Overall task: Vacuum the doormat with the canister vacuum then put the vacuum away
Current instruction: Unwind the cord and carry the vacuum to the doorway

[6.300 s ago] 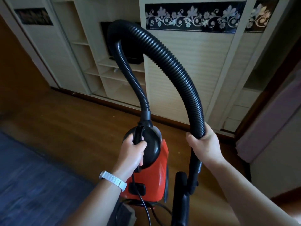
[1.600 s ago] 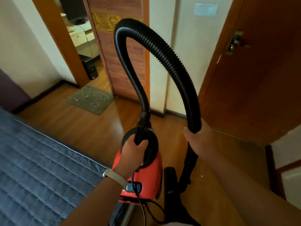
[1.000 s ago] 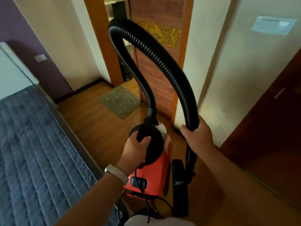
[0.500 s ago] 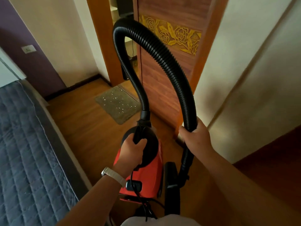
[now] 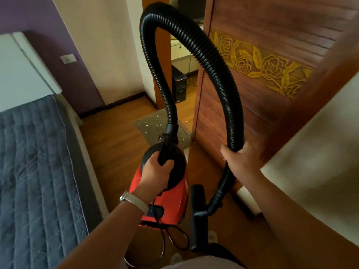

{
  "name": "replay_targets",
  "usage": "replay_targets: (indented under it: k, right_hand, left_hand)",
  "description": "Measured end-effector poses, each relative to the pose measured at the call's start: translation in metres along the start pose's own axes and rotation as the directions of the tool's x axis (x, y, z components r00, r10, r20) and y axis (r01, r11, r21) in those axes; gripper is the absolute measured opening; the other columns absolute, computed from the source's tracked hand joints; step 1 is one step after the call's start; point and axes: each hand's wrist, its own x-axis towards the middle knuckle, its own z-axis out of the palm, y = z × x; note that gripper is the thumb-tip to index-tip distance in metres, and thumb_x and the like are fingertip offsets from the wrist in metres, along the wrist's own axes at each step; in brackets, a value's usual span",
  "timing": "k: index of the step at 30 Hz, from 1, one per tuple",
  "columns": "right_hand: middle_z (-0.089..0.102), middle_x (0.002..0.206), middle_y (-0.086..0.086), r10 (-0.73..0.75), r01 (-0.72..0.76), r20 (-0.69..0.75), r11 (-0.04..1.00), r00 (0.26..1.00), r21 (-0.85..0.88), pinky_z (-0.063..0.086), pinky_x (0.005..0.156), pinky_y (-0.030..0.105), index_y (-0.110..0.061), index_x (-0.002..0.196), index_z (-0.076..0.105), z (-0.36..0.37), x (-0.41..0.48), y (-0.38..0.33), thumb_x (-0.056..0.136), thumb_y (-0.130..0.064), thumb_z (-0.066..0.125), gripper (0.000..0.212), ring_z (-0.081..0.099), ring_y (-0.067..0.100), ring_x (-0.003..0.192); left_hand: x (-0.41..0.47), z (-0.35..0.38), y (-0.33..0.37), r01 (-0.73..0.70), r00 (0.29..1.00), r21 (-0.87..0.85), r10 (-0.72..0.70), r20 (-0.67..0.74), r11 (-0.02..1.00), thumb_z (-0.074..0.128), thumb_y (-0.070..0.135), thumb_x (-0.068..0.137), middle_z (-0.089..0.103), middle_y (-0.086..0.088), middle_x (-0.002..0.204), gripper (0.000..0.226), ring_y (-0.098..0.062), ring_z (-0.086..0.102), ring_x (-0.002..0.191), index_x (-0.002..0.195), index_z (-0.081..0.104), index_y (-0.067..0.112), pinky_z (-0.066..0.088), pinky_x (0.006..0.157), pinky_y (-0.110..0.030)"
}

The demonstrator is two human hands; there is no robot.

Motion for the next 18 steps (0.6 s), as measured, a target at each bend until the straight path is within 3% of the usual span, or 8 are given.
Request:
replay_targets:
  k: [3,12,18]
  right_hand:
    - [0.068,0.082,0.015,0.003,-0.003,0.058,1.000,0.998,0.013,0.054,0.062,0.034,-0.021,0.088,0.059,0.027,0.042,-0.008,0.084,-0.025,0.074,0.016,0.067,0.025,0.069]
    - [0.065,0.075,0.016,-0.137,0.137,0.231,0.990,0.963,0.017,0.040,0.044,0.011,-0.009,0.084,0.062,0.095,0.209,-0.040,0.084,-0.018,0.072,0.014,0.058,0.018,0.058]
    - [0.055,0.070,-0.003,-0.247,0.242,0.294,0.969,0.924,0.053,0.042,0.050,0.021,-0.025,0.084,0.055,0.134,0.296,-0.078,0.084,-0.016,0.072,0.019,0.054,0.011,0.058]
  left_hand:
    - [0.037,-0.005,0.000,0.065,0.997,-0.005,-0.065,-0.048,0.998,0.058,0.017,0.094,0.051,-0.013,0.069,0.016,-0.020,0.048,0.044,0.101,0.055,0.003,0.039,0.038,-0.026]
    - [0.157,-0.005,0.032,0.158,0.968,-0.037,-0.162,-0.189,0.987,0.058,0.020,0.095,0.059,-0.013,0.070,0.008,-0.020,0.053,0.045,0.098,0.057,0.013,0.046,0.042,-0.028]
    - [0.227,-0.016,0.068,0.115,0.942,-0.078,-0.134,-0.307,0.990,0.060,0.022,0.093,0.058,-0.010,0.068,0.007,-0.019,0.054,0.047,0.096,0.058,0.015,0.047,0.047,-0.030]
